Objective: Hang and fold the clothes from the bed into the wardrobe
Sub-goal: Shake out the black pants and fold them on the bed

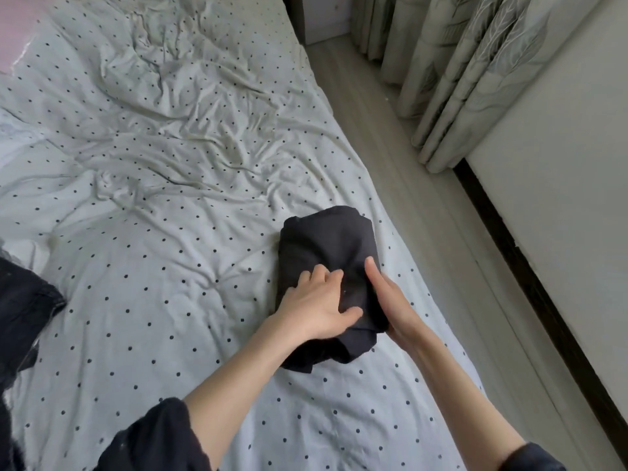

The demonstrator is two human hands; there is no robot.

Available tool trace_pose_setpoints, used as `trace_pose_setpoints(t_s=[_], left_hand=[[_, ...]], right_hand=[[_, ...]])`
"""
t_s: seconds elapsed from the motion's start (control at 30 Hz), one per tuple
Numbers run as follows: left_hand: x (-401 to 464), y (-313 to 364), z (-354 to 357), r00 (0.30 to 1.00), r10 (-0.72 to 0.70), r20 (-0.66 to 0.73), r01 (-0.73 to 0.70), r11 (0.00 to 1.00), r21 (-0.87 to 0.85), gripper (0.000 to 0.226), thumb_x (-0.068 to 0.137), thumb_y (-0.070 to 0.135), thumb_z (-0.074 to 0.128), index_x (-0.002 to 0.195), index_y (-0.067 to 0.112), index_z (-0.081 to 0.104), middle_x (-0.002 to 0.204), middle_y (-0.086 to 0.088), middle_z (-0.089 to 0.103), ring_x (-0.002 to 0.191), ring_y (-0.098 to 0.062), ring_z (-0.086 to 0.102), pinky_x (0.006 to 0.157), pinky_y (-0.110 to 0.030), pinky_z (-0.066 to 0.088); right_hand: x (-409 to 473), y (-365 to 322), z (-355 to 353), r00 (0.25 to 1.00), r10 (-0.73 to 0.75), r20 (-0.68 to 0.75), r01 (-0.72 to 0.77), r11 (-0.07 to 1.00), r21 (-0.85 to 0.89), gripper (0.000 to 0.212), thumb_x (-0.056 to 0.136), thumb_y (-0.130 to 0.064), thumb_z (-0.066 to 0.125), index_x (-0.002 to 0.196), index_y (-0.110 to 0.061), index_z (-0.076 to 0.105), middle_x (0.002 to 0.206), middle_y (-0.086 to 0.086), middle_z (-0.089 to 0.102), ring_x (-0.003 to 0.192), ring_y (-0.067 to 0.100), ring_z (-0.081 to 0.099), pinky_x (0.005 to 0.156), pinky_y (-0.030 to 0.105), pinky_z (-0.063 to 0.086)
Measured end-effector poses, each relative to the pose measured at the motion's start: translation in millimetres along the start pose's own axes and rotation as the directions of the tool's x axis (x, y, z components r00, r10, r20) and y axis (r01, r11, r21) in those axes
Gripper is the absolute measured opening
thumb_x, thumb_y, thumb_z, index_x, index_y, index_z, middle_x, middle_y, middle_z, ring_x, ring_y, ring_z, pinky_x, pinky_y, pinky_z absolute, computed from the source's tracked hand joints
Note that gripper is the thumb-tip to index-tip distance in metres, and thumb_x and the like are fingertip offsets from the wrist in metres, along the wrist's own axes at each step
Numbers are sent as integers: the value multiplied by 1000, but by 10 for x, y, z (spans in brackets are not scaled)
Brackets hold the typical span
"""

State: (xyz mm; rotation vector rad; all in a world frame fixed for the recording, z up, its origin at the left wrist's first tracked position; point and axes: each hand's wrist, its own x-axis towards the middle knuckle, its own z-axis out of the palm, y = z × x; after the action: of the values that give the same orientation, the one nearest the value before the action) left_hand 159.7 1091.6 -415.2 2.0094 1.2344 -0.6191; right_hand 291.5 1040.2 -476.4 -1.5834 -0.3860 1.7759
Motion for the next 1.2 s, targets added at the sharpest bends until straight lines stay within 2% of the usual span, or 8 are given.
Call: trace_pose_setpoints(t_s=[0.07, 0.17, 0.23, 0.37, 0.47, 0.63, 0.87, 1.2], left_hand=[[23, -100, 151, 994, 90, 64, -92, 995, 28, 53, 97, 46, 37, 145, 24, 29, 150, 7, 26, 134, -20, 24, 106, -42, 31], [94, -353, 169, 977, 182, -110, -182, 983, 13, 37, 101, 31, 37, 136, 25, 46, 139, 6, 45, 124, -17, 37, 102, -33, 33], [167, -516, 117, 943, 294, -158, -262, 945, 195, 43, 97, 32, 47, 140, 28, 40, 142, 6, 40, 129, -17, 32, 104, -30, 30], [372, -737, 30, 951, 306, 47, -305, 900, 313, 79, 87, 45, 59, 149, 37, 11, 158, 14, -3, 146, -14, -7, 117, -34, 7], [478, -841, 4, 932, 323, 165, -362, 867, 343, 94, 83, 46, 64, 148, 39, -3, 152, 18, -21, 143, -12, -19, 119, -36, -1], [583, -971, -7, 898, 360, 251, -439, 724, 532, 110, 80, 33, 71, 142, 39, -21, 143, 16, -34, 134, -11, -30, 117, -38, -6], [835, -778, 82, 891, 428, 148, -405, 609, 682, 103, 83, 26, 66, 148, 33, -14, 156, 0, -23, 144, -23, -18, 118, -43, -6], [929, -769, 154, 889, 418, 188, -401, 511, 760, 91, 83, 20, 63, 151, 25, 3, 159, -6, -3, 146, -29, 0, 116, -50, 2]], right_hand=[[26, 95, -98, 997, 55, -45, -56, 998, -15, 56, 85, -63, 50, 126, -25, 56, 115, -6, 68, 103, 12, 65, 96, 34, 50], [63, 219, -161, 990, 66, -127, -76, 994, -77, 50, 89, -49, 56, 128, -18, 54, 116, -5, 66, 103, 12, 64, 90, 30, 51], [101, 263, -130, 972, -15, -235, -42, 971, -235, 54, 88, -45, 59, 133, -16, 46, 125, -6, 58, 108, 12, 57, 90, 28, 47], [170, 273, -49, 882, -410, -234, 85, 626, -775, 72, 93, -27, 55, 150, -18, 13, 157, 6, 12, 141, 24, 19, 110, 34, 27], [130, 260, 21, 882, -443, -161, 64, 451, -890, 65, 96, -31, 48, 150, -19, 16, 159, 6, 0, 145, 26, 4, 114, 37, 25], [32, 436, 261, 929, -292, -229, -90, 420, -903, 95, 82, -69, 46, 151, -21, 2, 158, 3, -13, 146, 22, -10, 118, 40, 13], [211, 375, -57, 991, -109, -77, -8, 526, -850, 112, 76, -66, 60, 149, -26, -15, 158, 9, -15, 146, 26, -9, 119, 39, 8], [240, 420, -1, 994, -43, -96, -48, 625, -779, 115, 70, -65, 68, 150, -32, -7, 158, 6, -17, 145, 28, -14, 118, 41, 4]])
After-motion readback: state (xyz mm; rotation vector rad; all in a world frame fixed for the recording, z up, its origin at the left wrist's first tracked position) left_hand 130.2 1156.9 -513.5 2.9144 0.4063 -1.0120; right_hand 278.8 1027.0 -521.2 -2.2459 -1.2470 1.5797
